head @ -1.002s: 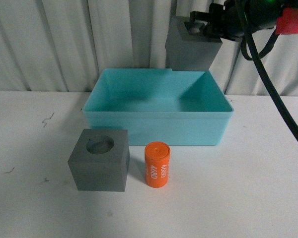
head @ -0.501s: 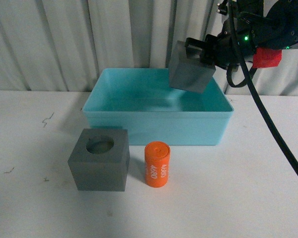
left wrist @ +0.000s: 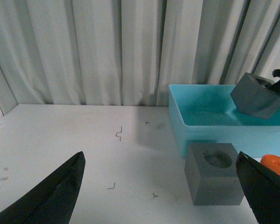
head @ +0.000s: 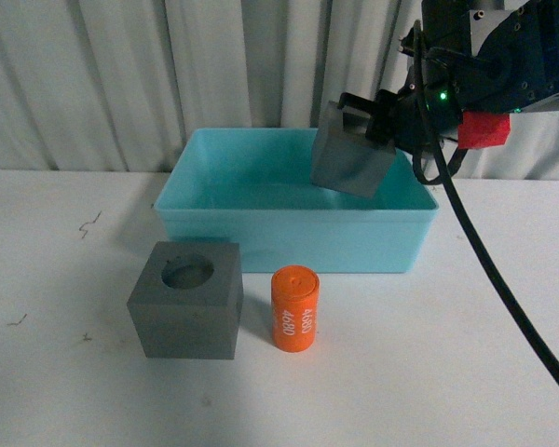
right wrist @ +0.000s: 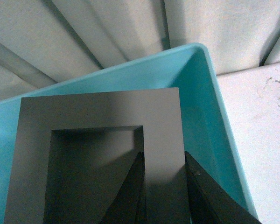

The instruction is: Place gray and orange parts in blue box

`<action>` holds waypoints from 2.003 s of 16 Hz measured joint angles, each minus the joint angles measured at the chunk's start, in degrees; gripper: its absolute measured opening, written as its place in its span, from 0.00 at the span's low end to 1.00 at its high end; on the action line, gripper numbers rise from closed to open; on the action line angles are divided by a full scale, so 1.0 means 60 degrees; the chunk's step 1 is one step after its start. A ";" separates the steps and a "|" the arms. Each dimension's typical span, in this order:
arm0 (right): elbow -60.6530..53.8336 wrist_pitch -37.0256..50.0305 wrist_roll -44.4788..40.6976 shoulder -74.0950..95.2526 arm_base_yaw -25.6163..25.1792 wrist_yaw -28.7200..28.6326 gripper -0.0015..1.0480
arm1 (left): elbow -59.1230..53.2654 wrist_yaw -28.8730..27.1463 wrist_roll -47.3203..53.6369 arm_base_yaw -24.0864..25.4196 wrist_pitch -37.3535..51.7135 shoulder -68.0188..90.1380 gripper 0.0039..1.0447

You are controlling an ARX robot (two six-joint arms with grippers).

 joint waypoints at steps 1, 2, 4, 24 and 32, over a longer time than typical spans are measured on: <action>-0.0029 -0.0007 0.0018 0.0025 0.0000 0.0015 0.18 | 0.0000 0.0000 0.0000 0.0000 0.0000 0.0000 0.94; -0.0033 -0.0069 0.0040 0.0029 0.0000 0.0022 0.18 | 0.0000 0.0000 0.0000 0.0000 0.0000 0.0000 0.94; -0.0033 -0.0149 0.0036 0.0047 0.0000 0.0051 0.18 | 0.0000 0.0000 0.0000 0.0000 0.0000 0.0000 0.94; -0.8491 0.4062 -0.2721 -0.7799 -0.0922 0.0925 0.94 | 0.0000 0.0000 0.0000 0.0000 0.0000 0.0000 0.94; -1.5099 1.0029 -0.3585 -0.9377 -0.1501 0.0430 0.51 | 0.0000 0.0000 0.0000 0.0000 0.0004 0.0000 0.94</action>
